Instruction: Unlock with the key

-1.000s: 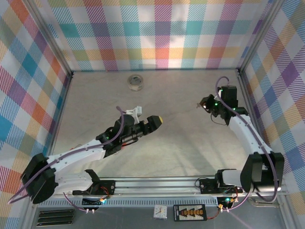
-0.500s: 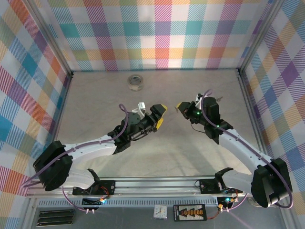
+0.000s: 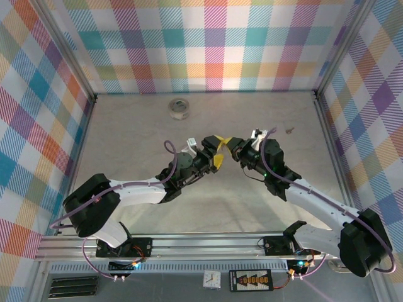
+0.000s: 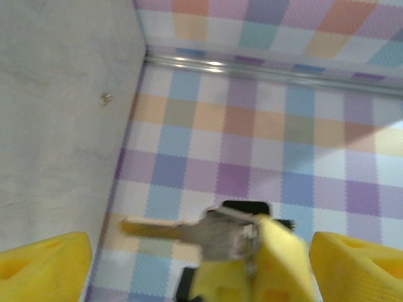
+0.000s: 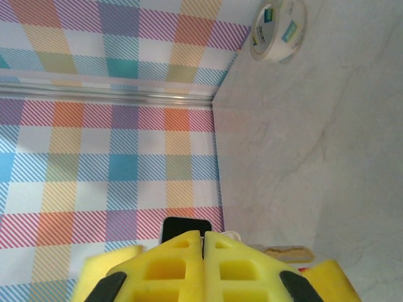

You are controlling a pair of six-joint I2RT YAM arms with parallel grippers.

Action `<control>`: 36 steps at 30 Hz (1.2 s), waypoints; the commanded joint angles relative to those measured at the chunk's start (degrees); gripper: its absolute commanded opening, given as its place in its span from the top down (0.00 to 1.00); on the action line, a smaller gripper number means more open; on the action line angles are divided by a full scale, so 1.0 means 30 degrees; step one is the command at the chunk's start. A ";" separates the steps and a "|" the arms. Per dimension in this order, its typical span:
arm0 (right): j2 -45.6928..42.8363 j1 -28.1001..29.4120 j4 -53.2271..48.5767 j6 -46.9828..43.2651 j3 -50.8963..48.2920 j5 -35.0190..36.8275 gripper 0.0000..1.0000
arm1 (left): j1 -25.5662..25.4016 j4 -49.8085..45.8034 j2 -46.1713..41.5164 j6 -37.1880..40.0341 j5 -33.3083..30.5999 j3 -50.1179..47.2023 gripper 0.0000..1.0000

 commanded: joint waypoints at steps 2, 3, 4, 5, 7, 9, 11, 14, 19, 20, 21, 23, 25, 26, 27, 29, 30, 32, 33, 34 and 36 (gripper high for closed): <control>-0.0172 0.0712 0.1919 0.1841 -0.0423 0.0682 1.00 | -0.0190 0.3777 0.0800 -0.0763 -0.1340 -0.0038 0.11; -0.0078 0.0863 0.2178 0.2033 -0.0491 0.0717 1.00 | -0.0190 0.4014 0.0969 -0.0762 -0.1416 0.0021 0.12; 0.0011 0.1005 0.2229 0.2139 -0.0495 0.0699 1.00 | -0.0190 0.4245 0.1112 -0.0763 -0.1460 0.0088 0.12; 0.0047 0.1122 0.2186 0.2176 -0.0452 0.0768 1.00 | -0.0190 0.4514 0.1229 -0.0755 -0.1583 0.0123 0.13; 0.0133 0.1408 0.2258 0.2272 -0.0555 0.1012 1.00 | -0.0205 0.4695 0.1418 -0.0763 -0.1508 0.0324 0.14; 0.0250 0.1526 0.2541 0.2324 -0.0567 0.0978 1.00 | -0.0190 0.4492 0.1433 -0.0763 -0.1386 0.0432 0.15; 0.0261 0.1575 0.2459 0.2275 -0.0501 0.0904 1.00 | -0.0190 0.4523 0.1392 -0.0763 -0.1594 0.0146 0.15; 0.0024 0.1615 0.1776 0.2238 -0.0581 0.1004 1.00 | -0.0075 0.4900 0.1259 -0.0763 -0.1766 -0.0175 0.18; -0.0239 0.1617 0.1548 0.2385 -0.1118 0.1410 1.00 | -0.0053 0.4750 0.0966 -0.0498 -0.1642 -0.0184 0.27; -0.0326 0.1607 0.1388 0.2332 -0.1186 0.1501 1.00 | -0.0049 0.4717 0.0888 -0.0420 -0.1643 -0.0240 0.28; -0.0459 0.1618 0.1162 0.2299 -0.1209 0.1652 1.00 | -0.0030 0.4667 0.0765 -0.0369 -0.1626 -0.0332 0.29; -0.0720 0.1610 0.0812 0.2237 -0.1317 0.1906 1.00 | 0.0022 0.4414 0.0474 -0.0275 -0.1664 -0.0533 0.31; -0.1013 0.1618 0.0293 0.2135 -0.1391 0.2099 1.00 | 0.0088 0.4051 0.0056 0.0010 -0.1691 -0.0737 0.34; -0.1182 0.1612 -0.0005 0.2079 -0.1385 0.2198 1.00 | 0.0103 0.3847 -0.0103 0.0097 -0.1698 -0.0775 0.35; -0.1332 0.1618 -0.0312 0.2040 -0.1385 0.2292 1.00 | 0.0132 0.3571 -0.0307 0.0236 -0.1713 -0.0811 0.35; -0.1553 0.1618 -0.0727 0.1960 -0.1385 0.2436 1.00 | 0.0148 0.3136 -0.0585 0.0392 -0.1680 -0.0785 0.36; -0.1591 0.1614 -0.0733 0.1944 -0.1389 0.2423 1.00 | 0.0160 0.2955 -0.0675 0.0458 -0.1672 -0.0756 0.37; -0.1592 0.1618 -0.0732 0.1944 -0.1359 0.2345 1.00 | 0.0162 0.2658 -0.0687 0.0539 -0.1546 -0.0597 0.39; -0.1563 0.1617 -0.0739 0.1904 -0.1334 0.2298 1.00 | 0.0160 0.2555 -0.0628 0.0508 -0.1484 -0.0513 0.41; -0.1533 0.1610 -0.0785 0.1912 -0.1301 0.2275 1.00 | 0.0162 0.2549 -0.0527 0.0496 -0.1413 -0.0463 0.43; -0.1518 0.1618 -0.0755 0.1914 -0.1297 0.2187 1.00 | 0.0189 0.2661 -0.0344 0.0396 -0.1402 -0.0469 0.46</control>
